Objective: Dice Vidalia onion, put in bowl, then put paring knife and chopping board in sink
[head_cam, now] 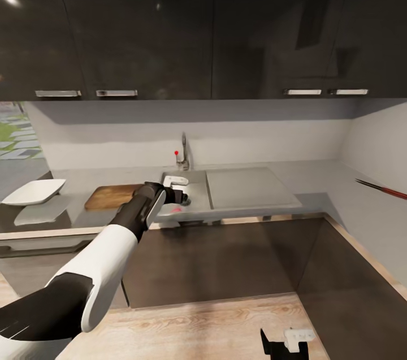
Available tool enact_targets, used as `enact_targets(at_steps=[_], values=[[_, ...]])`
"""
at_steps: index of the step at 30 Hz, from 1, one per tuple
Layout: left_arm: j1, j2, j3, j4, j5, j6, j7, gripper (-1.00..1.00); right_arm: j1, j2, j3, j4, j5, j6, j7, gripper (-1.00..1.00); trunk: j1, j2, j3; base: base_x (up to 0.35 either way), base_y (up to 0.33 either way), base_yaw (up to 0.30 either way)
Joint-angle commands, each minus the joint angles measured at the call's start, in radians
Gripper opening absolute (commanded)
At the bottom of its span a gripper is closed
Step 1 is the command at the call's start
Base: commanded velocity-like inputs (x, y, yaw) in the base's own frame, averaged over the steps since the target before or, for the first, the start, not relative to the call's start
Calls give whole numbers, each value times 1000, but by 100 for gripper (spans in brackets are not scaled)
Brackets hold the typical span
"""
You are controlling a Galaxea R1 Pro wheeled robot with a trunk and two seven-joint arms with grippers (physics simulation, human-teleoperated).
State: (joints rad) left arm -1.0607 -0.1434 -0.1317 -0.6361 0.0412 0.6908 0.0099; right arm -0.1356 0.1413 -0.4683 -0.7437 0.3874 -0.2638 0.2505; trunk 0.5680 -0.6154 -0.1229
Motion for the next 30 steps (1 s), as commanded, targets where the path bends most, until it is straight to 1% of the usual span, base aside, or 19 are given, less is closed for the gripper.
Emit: enact_targets(at_steps=[1, 5, 10, 14, 21, 23, 25, 26, 28, 30], values=[[-1, -1, -2, 1, 6, 4, 1, 100, -1, 2, -9, 1, 8, -5, 9, 100, 1, -2, -3, 297, 0, 0], [-1, -3, -2, 3, 21, 4, 2, 100, -1, 1, -9, 2, 7, -5, 9, 100, 1, -2, -9, 327, -34, 0], [-1, -3, -2, 6, 43, 3, 1, 100, -1, 1, -9, 4, 7, -5, 9, 100, 1, -2, -16, 333, -137, 0], [-1, 1, -1, 6, 52, 3, 2, 100, -1, 1, -9, 4, 7, -4, 9, 100, 1, -2, -22, 328, -164, 0], [-1, 3, -1, 6, 54, -1, 2, 100, -1, 1, -9, 4, 7, -2, 10, 100, 1, -2, -33, 281, -104, 0], [-1, 3, 9, 7, 54, -29, 3, 100, -1, 1, -9, 4, 7, -2, 10, 100, 1, -2, -36, 107, -32, 0], [-1, 4, 35, 9, 54, -51, 3, 100, -1, 1, -9, 5, 7, -2, 10, 100, 1, -2, -39, 44, -13, 0], [-1, 4, 44, 10, 54, -54, 4, 100, -1, 1, -9, 5, 7, -2, 10, 100, 1, -2, -41, 27, -8, 0], [-1, 3, 76, 23, 54, -65, 4, 100, -1, 1, -9, 6, 7, -2, 10, 100, 1, -2, -44, 13, -4, 0], [-1, 3, 86, 37, 54, -68, 11, 100, -1, 1, -9, 6, 7, -2, 10, 100, 1, -2, -47, 5, -1, 0]])
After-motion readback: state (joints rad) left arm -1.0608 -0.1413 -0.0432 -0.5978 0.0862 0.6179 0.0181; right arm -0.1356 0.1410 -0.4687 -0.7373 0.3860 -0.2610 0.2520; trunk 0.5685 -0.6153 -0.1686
